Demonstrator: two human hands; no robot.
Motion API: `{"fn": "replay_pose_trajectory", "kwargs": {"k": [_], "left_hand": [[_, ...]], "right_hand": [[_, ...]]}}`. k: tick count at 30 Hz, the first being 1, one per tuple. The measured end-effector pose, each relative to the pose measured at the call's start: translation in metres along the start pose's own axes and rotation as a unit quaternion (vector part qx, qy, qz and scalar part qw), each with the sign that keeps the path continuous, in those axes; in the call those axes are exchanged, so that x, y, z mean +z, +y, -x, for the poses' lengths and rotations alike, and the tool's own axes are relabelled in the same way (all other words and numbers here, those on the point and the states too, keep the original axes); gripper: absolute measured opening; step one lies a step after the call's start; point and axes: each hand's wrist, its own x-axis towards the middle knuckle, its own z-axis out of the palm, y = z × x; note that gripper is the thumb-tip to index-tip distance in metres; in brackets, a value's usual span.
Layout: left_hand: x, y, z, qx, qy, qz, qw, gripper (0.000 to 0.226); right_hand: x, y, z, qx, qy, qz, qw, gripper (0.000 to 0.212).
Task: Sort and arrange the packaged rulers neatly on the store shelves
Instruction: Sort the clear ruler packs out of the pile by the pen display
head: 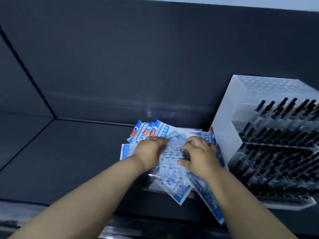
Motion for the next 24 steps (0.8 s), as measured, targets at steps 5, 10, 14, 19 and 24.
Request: {"fn": "replay_pose_trajectory", "kwargs": {"k": [5, 10, 14, 19, 24], "left_hand": [[-0.008, -0.001, 0.018, -0.031, -0.083, -0.077, 0.993, 0.079], [-0.009, -0.006, 0.026, -0.046, -0.09, -0.107, 0.989, 0.089], [-0.001, -0.001, 0.029, -0.003, -0.03, -0.074, 0.997, 0.066], [0.003, 0.006, 0.042, 0.051, 0.025, -0.078, 0.995, 0.045], [0.008, -0.002, 0.054, -0.003, 0.051, -0.141, 0.989, 0.045]], "right_hand": [[-0.007, -0.006, 0.008, -0.033, -0.052, -0.032, 0.998, 0.073], [-0.003, -0.014, 0.016, -0.024, -0.115, -0.013, 0.993, 0.09], [0.001, -0.021, 0.02, -0.017, -0.019, 0.014, 1.0, 0.084], [0.022, -0.022, 0.031, -0.023, 0.136, 0.015, 0.99, 0.054], [0.034, -0.021, 0.033, -0.011, 0.145, 0.011, 0.989, 0.043]]}}
